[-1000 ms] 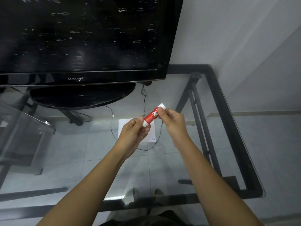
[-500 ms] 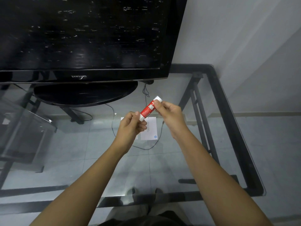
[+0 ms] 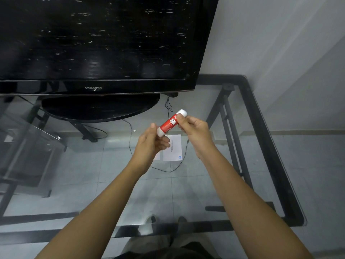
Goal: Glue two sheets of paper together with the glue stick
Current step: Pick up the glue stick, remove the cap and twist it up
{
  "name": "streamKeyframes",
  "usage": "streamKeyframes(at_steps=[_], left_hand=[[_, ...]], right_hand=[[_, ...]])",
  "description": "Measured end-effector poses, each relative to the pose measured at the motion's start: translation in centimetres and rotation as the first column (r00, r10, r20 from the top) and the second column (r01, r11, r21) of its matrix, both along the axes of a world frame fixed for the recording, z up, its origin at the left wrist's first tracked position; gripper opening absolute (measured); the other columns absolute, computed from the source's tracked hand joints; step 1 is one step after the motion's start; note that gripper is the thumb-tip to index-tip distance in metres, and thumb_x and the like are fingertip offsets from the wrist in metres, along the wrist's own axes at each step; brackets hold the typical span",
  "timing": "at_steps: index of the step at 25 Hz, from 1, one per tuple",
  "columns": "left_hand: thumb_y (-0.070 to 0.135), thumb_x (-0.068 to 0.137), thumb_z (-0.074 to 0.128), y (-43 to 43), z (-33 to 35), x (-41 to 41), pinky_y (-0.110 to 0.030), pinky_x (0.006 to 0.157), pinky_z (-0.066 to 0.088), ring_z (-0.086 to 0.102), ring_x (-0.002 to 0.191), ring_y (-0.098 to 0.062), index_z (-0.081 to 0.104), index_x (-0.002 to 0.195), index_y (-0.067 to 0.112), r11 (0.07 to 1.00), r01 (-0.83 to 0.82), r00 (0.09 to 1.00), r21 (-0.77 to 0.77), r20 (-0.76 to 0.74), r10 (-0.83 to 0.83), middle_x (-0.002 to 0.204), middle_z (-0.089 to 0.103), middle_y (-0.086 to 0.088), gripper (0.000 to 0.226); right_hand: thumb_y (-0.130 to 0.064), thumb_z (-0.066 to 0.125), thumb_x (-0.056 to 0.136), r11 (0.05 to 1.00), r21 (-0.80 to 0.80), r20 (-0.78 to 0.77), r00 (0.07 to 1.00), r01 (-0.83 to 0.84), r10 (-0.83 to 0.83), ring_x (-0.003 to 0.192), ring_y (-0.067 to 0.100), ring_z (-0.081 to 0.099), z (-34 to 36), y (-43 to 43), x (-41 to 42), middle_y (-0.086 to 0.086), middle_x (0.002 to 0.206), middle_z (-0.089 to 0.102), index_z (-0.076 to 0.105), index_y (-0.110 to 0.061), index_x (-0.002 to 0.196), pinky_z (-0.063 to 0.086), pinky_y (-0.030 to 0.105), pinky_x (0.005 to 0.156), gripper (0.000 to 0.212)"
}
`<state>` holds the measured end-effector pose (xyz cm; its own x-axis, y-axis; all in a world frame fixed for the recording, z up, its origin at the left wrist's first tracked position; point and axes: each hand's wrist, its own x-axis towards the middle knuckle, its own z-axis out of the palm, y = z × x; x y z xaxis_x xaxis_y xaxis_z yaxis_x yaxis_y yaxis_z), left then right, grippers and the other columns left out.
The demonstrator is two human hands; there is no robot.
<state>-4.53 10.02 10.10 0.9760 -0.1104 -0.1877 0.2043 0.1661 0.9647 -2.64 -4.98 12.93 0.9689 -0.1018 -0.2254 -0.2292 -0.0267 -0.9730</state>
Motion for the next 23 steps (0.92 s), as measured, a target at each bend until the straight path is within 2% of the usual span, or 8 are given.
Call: streamKeyframes(at_steps=[2,7,10,12,14,16,18,23], left_hand=[[0.04,0.088,0.053,0.4,-0.2,0.5,-0.026,0.074,0.047,0.063,0.068,-0.007,0.061,0.086,0.022,0.994,-0.001,0.998,-0.114,-0.064,-0.006,0.072,0.068,0.005,0.019],[0.021,0.075,0.075,0.7,0.0,0.6,-0.022,0.073,0.05,0.062,0.084,-0.01,0.06,0.083,0.028,0.982,-0.113,0.973,0.154,0.219,0.077,0.089,0.067,0.002,0.018],[0.006,0.074,0.072,0.9,-0.9,0.8,-0.02,0.068,0.043,0.051,0.081,-0.017,0.054,0.086,0.011,0.658,-0.522,0.649,0.543,0.753,-0.108,0.083,0.066,-0.015,0.023],[0.004,0.074,0.071,1.0,-1.3,0.7,-0.021,0.068,0.041,0.046,0.081,-0.018,0.048,0.09,0.007,0.556,-0.625,0.536,0.548,0.819,-0.205,0.083,0.063,-0.021,0.028],[0.013,0.076,0.074,1.0,-1.0,0.4,-0.018,0.071,0.045,0.05,0.084,-0.013,0.047,0.1,0.011,0.682,-0.455,0.727,0.573,0.681,-0.087,0.095,0.058,-0.013,0.036],[0.029,0.079,0.071,0.9,-0.3,0.2,-0.017,0.07,0.049,0.059,0.078,-0.005,0.047,0.105,0.02,0.921,-0.129,0.944,0.368,0.329,0.001,0.098,0.057,0.003,0.036],[0.039,0.082,0.061,1.2,-0.4,0.4,-0.019,0.067,0.05,0.064,0.071,-0.006,0.054,0.098,0.019,0.981,-0.075,0.987,0.178,0.151,0.048,0.086,0.065,0.01,0.026],[0.016,0.08,0.07,1.4,-0.4,0.8,-0.016,0.068,0.051,0.065,0.078,-0.004,0.056,0.085,0.021,0.986,-0.1,0.975,0.133,0.211,0.07,0.08,0.068,0.016,0.016]], right_hand=[[-0.044,0.062,0.084,1.0,-0.014,0.001,1.0,-0.01,0.01,0.08,-0.002,0.065,0.1,0.0,0.1,-0.011,0.082,0.071,0.069,-0.031,0.081,0.048,0.012,0.073,0.015],[-0.046,0.061,0.083,1.0,-0.031,-0.015,1.0,-0.003,0.003,0.079,-0.005,0.065,0.3,-0.1,0.1,-0.017,0.078,0.07,0.066,-0.036,0.075,0.046,0.009,0.068,0.014],[-0.046,0.061,0.083,0.999,-0.018,-0.03,0.998,-0.047,0.046,0.086,0.004,0.066,0.0,0.2,0.1,-0.009,0.086,0.071,0.068,-0.033,0.079,0.049,0.022,0.084,0.015],[-0.046,0.062,0.083,0.998,-0.012,-0.034,0.997,-0.063,0.063,0.088,0.005,0.066,0.0,0.4,0.0,-0.009,0.087,0.071,0.068,-0.032,0.08,0.048,0.026,0.088,0.016],[-0.045,0.062,0.083,0.998,0.008,-0.023,0.998,-0.066,0.066,0.087,0.003,0.066,0.1,0.4,0.1,-0.011,0.087,0.071,0.069,-0.032,0.083,0.048,0.024,0.088,0.014],[-0.043,0.062,0.083,0.998,0.007,-0.015,0.998,-0.063,0.063,0.085,-0.001,0.066,0.3,0.2,0.3,-0.013,0.086,0.071,0.068,-0.032,0.084,0.047,0.02,0.084,0.012],[-0.043,0.063,0.083,0.998,-0.017,-0.011,0.998,-0.06,0.059,0.083,-0.002,0.066,0.4,-0.1,0.5,-0.015,0.083,0.071,0.068,-0.034,0.08,0.047,0.017,0.079,0.01],[-0.044,0.063,0.082,0.997,-0.044,-0.01,0.998,-0.063,0.063,0.079,-0.008,0.065,-0.1,-0.1,0.8,-0.023,0.074,0.07,0.067,-0.036,0.077,0.045,0.007,0.066,0.01]])
